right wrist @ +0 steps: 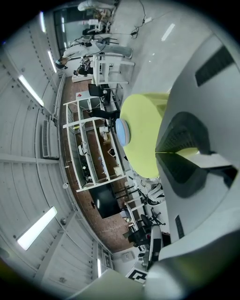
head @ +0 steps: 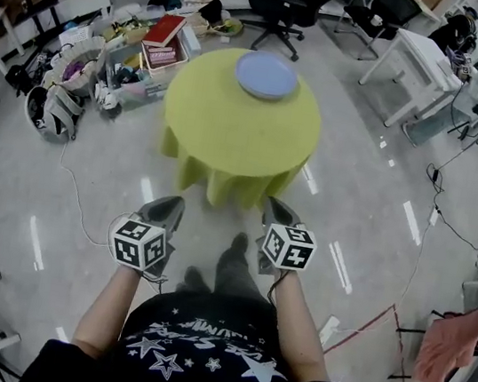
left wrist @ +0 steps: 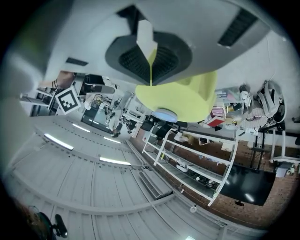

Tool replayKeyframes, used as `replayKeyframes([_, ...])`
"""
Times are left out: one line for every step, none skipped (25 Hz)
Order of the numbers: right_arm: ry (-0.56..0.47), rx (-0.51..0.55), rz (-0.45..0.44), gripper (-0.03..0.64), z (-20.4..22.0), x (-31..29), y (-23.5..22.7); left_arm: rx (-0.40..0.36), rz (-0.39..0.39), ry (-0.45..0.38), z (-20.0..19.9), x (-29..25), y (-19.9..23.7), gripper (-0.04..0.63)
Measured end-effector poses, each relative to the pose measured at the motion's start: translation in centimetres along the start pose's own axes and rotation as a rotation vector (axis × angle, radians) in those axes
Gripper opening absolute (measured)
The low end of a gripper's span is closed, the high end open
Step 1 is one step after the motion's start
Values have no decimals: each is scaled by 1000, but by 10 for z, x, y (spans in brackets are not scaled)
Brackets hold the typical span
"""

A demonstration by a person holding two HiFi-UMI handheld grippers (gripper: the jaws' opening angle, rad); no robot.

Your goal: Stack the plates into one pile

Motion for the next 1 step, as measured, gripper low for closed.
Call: replayKeyframes([1,-1,3,17,1,4,-1,2,1,0,1,1,-2,25])
Point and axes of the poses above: the fingertips, and each gripper's own axes: x backward along the fingers, y to its left, z out of its underside, the point moved 7 cm from there along x, backward along the fingers, and after that the axes turned 13 degrees about z, right-handed, at the moved point
